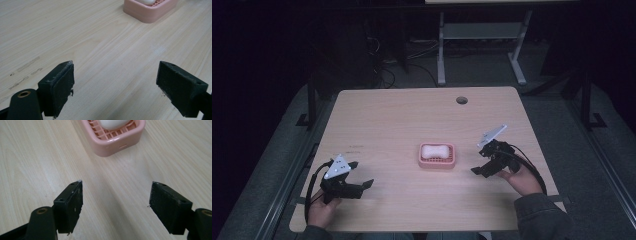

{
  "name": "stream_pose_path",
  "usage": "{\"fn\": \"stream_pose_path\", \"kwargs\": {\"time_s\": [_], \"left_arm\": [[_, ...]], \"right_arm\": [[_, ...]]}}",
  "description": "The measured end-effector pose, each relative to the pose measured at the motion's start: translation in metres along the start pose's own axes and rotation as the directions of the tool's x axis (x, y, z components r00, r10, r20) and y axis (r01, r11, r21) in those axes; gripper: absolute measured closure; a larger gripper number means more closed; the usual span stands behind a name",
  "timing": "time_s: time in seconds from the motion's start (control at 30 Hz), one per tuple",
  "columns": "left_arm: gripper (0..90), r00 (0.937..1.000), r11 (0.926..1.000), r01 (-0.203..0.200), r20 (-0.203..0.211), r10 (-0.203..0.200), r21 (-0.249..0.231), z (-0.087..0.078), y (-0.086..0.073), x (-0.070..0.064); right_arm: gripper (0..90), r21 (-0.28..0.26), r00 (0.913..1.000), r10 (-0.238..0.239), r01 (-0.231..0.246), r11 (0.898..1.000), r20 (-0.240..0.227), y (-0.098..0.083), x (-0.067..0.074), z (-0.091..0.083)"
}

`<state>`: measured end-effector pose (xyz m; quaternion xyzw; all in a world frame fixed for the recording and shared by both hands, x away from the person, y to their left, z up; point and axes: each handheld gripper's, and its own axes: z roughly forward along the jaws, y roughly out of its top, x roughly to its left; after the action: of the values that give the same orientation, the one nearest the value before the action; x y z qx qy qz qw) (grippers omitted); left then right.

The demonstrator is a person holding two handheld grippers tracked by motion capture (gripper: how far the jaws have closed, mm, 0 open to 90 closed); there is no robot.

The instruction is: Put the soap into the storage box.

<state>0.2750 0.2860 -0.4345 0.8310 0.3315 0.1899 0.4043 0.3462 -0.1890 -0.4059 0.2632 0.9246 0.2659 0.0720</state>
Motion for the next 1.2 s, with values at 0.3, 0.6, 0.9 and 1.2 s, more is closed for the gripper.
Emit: {"fn": "stream_pose_path", "kwargs": {"time_s": [0.3,0.6,0.9,1.2], "left_arm": [[14.5,1.0000,1.0000,0.003,0.000,-0.003,0.001,0.001,0.000,-0.001],[14.5,0.9998,0.9997,-0.020,0.001,0.020,0.011,0.001,0.000,-0.001],[14.5,0.9999,0.9998,-0.016,0.003,0.016,0.015,0.002,0.000,-0.002],[14.5,0.9997,0.9994,-0.025,0.005,0.025,0.022,0.002,0.000,-0.001]], "right_arm": [[26.3,-0.008,0.9995,0.030,-0.030,1.000,0.005,-0.016,0.002,-0.005],[26.1,-0.016,0.9984,0.056,-0.056,0.998,0.010,-0.032,0.002,-0.009],[26.0,-0.020,0.9968,0.078,-0.078,0.997,0.016,-0.048,0.005,-0.013],[25.9,-0.023,0.9954,0.094,-0.093,0.995,0.019,-0.062,0.008,-0.014]]}}
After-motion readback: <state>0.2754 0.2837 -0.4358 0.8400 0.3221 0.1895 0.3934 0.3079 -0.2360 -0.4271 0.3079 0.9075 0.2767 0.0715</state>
